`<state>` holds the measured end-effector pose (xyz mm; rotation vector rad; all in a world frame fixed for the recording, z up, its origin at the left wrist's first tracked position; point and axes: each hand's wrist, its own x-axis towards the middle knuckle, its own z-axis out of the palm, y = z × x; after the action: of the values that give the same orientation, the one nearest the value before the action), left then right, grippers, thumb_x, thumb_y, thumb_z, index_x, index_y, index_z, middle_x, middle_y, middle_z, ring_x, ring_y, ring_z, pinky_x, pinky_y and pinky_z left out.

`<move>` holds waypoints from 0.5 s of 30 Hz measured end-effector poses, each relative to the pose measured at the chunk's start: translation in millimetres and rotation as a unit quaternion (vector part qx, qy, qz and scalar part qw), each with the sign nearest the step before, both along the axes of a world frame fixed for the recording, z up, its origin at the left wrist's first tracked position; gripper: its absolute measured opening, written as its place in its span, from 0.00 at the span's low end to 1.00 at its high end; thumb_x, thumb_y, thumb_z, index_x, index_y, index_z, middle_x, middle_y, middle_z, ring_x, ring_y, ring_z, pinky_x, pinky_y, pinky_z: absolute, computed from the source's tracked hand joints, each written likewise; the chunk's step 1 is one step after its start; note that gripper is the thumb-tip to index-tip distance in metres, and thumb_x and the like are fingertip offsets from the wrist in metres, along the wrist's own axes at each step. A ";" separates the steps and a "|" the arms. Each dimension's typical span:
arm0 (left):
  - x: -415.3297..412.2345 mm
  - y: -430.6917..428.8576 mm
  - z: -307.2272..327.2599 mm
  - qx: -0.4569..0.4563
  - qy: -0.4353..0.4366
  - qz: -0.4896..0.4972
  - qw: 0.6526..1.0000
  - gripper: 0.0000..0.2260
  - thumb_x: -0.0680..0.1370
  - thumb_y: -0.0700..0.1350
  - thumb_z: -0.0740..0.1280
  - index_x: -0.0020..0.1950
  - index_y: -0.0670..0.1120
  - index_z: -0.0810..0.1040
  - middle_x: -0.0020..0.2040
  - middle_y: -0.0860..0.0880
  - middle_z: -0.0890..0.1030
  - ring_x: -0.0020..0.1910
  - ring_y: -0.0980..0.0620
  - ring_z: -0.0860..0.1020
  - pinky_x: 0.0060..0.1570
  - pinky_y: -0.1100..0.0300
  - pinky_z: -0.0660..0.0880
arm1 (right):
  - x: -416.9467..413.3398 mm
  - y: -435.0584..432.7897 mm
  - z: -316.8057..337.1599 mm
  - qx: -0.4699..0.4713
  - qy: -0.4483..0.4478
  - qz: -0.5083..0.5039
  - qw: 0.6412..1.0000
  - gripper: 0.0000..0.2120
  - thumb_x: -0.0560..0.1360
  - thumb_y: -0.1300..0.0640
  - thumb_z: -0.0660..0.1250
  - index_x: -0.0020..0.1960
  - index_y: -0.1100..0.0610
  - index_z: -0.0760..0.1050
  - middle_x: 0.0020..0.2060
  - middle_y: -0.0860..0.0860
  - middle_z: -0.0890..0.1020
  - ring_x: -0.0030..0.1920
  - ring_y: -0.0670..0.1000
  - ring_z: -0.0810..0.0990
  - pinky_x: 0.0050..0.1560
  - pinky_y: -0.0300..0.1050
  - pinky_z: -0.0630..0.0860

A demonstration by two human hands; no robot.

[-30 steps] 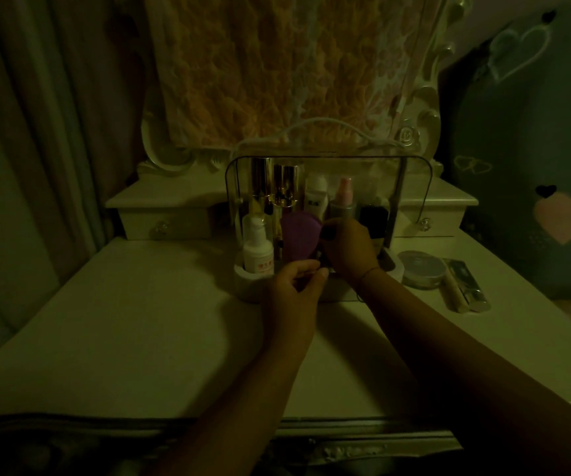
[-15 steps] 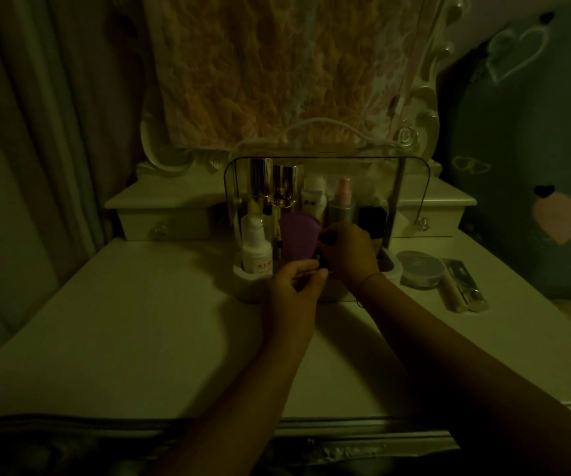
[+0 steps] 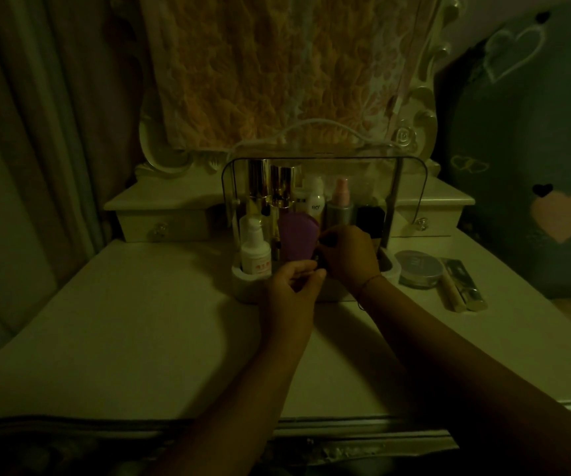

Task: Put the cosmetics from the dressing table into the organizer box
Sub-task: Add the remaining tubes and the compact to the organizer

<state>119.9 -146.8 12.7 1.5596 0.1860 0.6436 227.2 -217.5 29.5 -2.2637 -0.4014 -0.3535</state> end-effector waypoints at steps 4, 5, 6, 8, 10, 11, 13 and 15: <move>-0.2 -0.1 0.3 0.002 -0.001 0.004 1.000 0.08 0.73 0.39 0.69 0.52 0.41 0.79 0.40 0.57 0.77 0.40 0.63 0.74 0.35 0.79 0.70 | -1.2 -3.4 -0.9 0.001 -0.011 -0.001 1.000 0.07 0.73 0.60 0.68 0.49 0.61 0.79 0.45 0.56 0.83 0.42 0.49 0.80 0.37 0.34 0.71; -0.1 0.0 0.2 0.003 -0.001 0.004 1.000 0.08 0.73 0.39 0.69 0.52 0.42 0.79 0.40 0.57 0.77 0.40 0.63 0.74 0.34 0.79 0.70 | -2.2 -4.0 -1.0 -0.002 -0.014 -0.001 1.000 0.07 0.73 0.59 0.68 0.50 0.61 0.79 0.45 0.56 0.83 0.43 0.50 0.81 0.40 0.37 0.74; 0.0 0.0 0.2 0.006 0.000 0.004 1.000 0.08 0.73 0.39 0.69 0.52 0.42 0.79 0.40 0.57 0.77 0.40 0.64 0.74 0.34 0.79 0.70 | -3.0 -4.6 -0.7 -0.004 -0.014 0.001 1.000 0.08 0.73 0.59 0.68 0.50 0.61 0.79 0.46 0.56 0.83 0.45 0.51 0.81 0.43 0.40 0.76; -0.1 -0.5 0.6 0.007 0.000 0.003 1.000 0.08 0.73 0.39 0.69 0.52 0.41 0.79 0.40 0.57 0.77 0.40 0.64 0.74 0.35 0.79 0.70 | -5.0 -6.1 0.0 -0.003 -0.016 0.001 1.000 0.09 0.73 0.58 0.68 0.51 0.61 0.79 0.47 0.57 0.83 0.47 0.53 0.82 0.48 0.45 0.78; -0.2 -0.5 1.3 -0.001 -0.001 -0.001 1.000 0.07 0.73 0.38 0.69 0.51 0.40 0.78 0.40 0.56 0.77 0.39 0.63 0.74 0.35 0.78 0.71 | -7.2 -7.5 0.7 0.002 -0.022 0.002 1.000 0.10 0.73 0.58 0.68 0.52 0.61 0.79 0.48 0.57 0.83 0.48 0.53 0.82 0.51 0.48 0.79; -0.2 0.0 1.2 -0.002 -0.002 -0.001 1.000 0.07 0.73 0.38 0.69 0.51 0.41 0.78 0.40 0.55 0.77 0.40 0.63 0.74 0.35 0.78 0.71 | -8.5 -8.3 1.2 0.005 -0.025 0.003 1.000 0.10 0.73 0.59 0.68 0.52 0.61 0.79 0.48 0.57 0.83 0.47 0.53 0.82 0.51 0.49 0.79; -0.6 0.6 0.7 0.003 -0.001 -0.004 1.000 0.06 0.73 0.39 0.69 0.50 0.42 0.78 0.40 0.55 0.77 0.40 0.63 0.74 0.35 0.78 0.71 | -12.0 -10.9 2.8 0.011 -0.026 0.008 1.000 0.10 0.73 0.60 0.68 0.53 0.61 0.79 0.48 0.58 0.84 0.44 0.52 0.82 0.47 0.47 0.80; -0.2 0.8 -0.6 0.003 -0.002 -0.007 1.000 0.06 0.73 0.39 0.69 0.50 0.42 0.78 0.41 0.55 0.77 0.41 0.63 0.75 0.35 0.78 0.71 | -18.1 -17.7 5.3 0.023 -0.025 0.010 0.999 0.10 0.73 0.61 0.67 0.54 0.62 0.78 0.48 0.58 0.83 0.40 0.52 0.82 0.43 0.46 0.80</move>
<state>119.6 -146.0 12.1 1.5632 0.1711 0.6369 209.1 -235.3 34.8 -2.2089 -0.4365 -0.4057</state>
